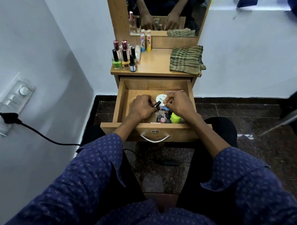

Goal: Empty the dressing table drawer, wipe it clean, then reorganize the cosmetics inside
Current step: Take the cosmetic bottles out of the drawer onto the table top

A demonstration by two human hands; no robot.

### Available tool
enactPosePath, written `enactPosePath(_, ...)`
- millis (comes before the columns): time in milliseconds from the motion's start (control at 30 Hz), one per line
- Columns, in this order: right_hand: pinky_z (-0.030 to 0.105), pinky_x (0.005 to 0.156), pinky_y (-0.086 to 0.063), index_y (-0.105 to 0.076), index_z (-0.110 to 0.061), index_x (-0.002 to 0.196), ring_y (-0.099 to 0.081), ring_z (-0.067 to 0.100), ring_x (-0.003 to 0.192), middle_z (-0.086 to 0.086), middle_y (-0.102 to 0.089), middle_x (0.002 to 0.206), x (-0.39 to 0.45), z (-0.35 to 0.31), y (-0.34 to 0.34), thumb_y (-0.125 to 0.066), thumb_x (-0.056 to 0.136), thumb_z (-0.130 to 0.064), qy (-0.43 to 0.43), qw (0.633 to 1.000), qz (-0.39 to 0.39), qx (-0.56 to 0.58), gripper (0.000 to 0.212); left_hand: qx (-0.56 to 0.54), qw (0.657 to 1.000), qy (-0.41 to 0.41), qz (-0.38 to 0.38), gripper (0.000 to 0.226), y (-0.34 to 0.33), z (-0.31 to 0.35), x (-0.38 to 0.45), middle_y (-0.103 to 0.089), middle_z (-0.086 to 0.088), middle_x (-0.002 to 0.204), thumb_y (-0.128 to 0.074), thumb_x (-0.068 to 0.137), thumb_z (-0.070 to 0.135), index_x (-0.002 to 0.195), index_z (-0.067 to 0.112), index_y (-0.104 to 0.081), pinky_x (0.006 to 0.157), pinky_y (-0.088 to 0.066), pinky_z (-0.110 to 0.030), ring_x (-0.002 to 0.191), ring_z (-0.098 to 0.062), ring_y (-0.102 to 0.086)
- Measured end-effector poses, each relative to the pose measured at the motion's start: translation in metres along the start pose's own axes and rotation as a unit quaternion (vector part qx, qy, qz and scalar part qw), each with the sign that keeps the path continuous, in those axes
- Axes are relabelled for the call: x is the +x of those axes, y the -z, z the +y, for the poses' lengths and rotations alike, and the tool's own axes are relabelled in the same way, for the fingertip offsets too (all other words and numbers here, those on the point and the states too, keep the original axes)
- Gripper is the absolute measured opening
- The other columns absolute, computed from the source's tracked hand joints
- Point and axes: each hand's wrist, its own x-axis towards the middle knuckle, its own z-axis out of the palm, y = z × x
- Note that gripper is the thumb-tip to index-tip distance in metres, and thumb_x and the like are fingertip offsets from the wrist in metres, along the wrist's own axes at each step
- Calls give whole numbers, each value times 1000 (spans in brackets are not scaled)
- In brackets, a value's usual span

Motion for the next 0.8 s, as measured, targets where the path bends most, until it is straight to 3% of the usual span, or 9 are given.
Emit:
enactPosePath(133,38,83,-58,-81,-24,90,-70,20,89,0,-77,94,10,-15,3,-75,83,-10,37,995,-59,-73,17,-94,993,41,63,21,3,-8,2,-75,8,91,-88,80,19,96,24,-74,86,-61,-40,88,-12,-72)
enactPosePath(233,32,67,-54,-81,-24,101,-68,21,86,3,-77,99,18,-27,5,-74,85,-10,68,984,-95,-134,23,-151,980,82,98,22,5,-12,6,-76,8,89,-90,79,19,92,25,-73,88,-62,-38,87,-9,-73)
enactPosePath(300,25,57,-40,-80,-25,104,-65,19,86,-1,-73,97,23,-32,7,-77,86,-15,83,976,-119,-166,21,-185,971,96,116,20,8,-15,7,-76,10,89,-89,81,21,92,26,-72,88,-62,-37,87,-6,-73)
enactPosePath(400,26,55,-31,-79,-24,99,-60,19,85,-4,-64,90,26,-40,7,-82,86,-18,92,966,-137,-199,15,-217,963,97,126,18,9,-16,7,-76,9,90,-86,85,21,98,23,-73,87,-63,-34,86,-5,-73)
enactPosePath(533,30,67,-38,-77,-22,95,-63,20,83,-8,-60,78,26,-44,0,-82,84,-12,86,964,-145,-208,16,-224,963,89,118,19,7,-15,7,-77,10,91,-87,85,23,99,22,-75,88,-64,-38,87,-6,-74)
enactPosePath(667,33,70,-45,-74,-21,95,-68,25,90,5,-72,99,25,-44,-9,-78,86,-12,101,958,-112,-243,13,-226,962,83,127,18,6,-14,7,-77,8,91,-85,86,19,100,19,-75,87,-63,-35,87,-6,-73)
enactPosePath(800,35,69,-50,-72,-17,95,-68,25,85,7,-72,98,25,-41,-11,-75,88,-15,127,952,-98,-259,7,-231,962,65,132,14,7,-13,5,-75,8,92,-82,89,17,100,18,-74,83,-61,-29,86,-4,-71)
